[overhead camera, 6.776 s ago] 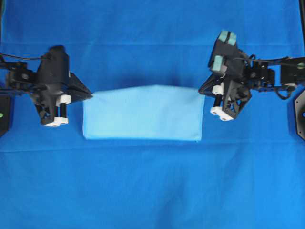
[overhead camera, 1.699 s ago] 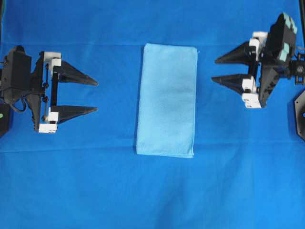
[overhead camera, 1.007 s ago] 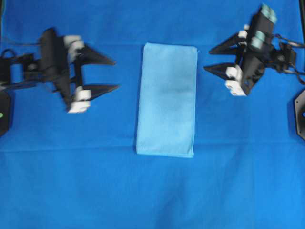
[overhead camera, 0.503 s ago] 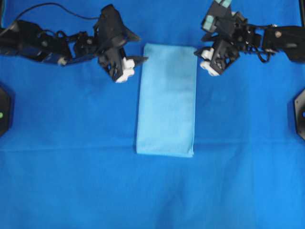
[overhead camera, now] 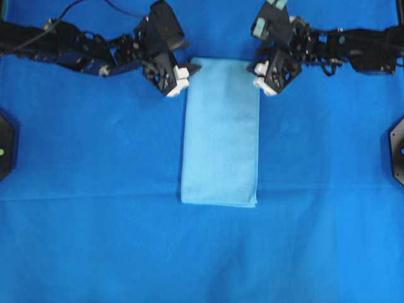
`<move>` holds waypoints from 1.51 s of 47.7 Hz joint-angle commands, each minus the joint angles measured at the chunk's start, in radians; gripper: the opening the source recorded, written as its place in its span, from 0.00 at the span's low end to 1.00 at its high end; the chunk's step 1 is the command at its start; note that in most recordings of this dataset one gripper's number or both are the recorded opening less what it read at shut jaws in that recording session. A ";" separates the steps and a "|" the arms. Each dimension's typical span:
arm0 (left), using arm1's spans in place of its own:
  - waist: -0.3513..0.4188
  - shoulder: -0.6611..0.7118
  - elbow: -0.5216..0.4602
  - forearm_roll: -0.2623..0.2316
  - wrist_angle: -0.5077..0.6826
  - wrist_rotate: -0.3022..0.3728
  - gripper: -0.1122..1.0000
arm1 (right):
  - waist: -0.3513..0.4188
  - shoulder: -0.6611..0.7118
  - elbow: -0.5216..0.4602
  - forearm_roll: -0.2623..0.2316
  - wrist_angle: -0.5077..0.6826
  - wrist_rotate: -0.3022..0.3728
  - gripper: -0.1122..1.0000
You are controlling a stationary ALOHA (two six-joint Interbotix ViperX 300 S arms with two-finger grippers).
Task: Fold the light blue towel.
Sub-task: 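Grasp the far end and fold it toward the near end with both grippers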
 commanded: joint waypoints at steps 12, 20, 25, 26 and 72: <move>-0.012 0.003 -0.006 0.006 0.031 0.034 0.44 | 0.000 0.000 0.003 -0.002 -0.003 -0.002 0.35; -0.012 0.002 -0.009 0.006 0.060 0.094 0.14 | 0.000 -0.006 0.014 0.000 -0.002 0.011 0.13; -0.012 -0.002 -0.012 0.006 0.064 0.101 0.13 | 0.000 -0.009 0.015 0.003 -0.002 0.015 0.13; -0.012 -0.003 -0.012 0.006 0.064 0.101 0.13 | 0.000 -0.011 0.015 0.002 0.000 0.015 0.13; -0.020 -0.172 -0.005 0.006 0.103 0.242 0.13 | 0.028 -0.232 0.031 0.002 0.144 0.015 0.13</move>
